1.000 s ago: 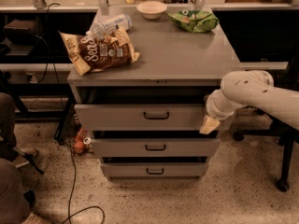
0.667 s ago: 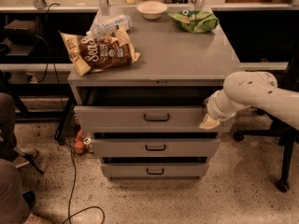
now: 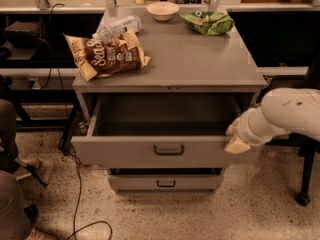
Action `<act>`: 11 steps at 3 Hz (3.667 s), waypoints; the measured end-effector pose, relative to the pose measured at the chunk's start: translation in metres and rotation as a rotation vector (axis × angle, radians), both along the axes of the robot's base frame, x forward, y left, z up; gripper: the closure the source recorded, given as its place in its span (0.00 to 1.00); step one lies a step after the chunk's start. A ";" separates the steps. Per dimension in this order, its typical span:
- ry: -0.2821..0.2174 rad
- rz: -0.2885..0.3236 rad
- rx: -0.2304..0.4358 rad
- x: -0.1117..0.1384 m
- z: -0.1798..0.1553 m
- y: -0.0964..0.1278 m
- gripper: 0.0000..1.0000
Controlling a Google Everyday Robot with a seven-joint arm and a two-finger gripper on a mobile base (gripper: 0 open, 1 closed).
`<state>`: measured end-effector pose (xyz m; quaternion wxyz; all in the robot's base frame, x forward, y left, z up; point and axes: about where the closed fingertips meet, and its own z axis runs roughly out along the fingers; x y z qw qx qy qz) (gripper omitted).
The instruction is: Open top drawer
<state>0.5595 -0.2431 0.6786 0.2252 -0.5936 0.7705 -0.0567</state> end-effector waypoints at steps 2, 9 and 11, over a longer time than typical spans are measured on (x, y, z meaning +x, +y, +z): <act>0.029 -0.065 0.060 -0.041 0.001 -0.012 1.00; 0.045 -0.090 0.051 -0.071 -0.004 -0.017 0.54; 0.045 -0.090 0.051 -0.071 -0.004 -0.017 0.01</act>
Offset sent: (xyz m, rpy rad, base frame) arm -0.0343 -0.0088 0.0015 0.0472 0.0232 -0.0496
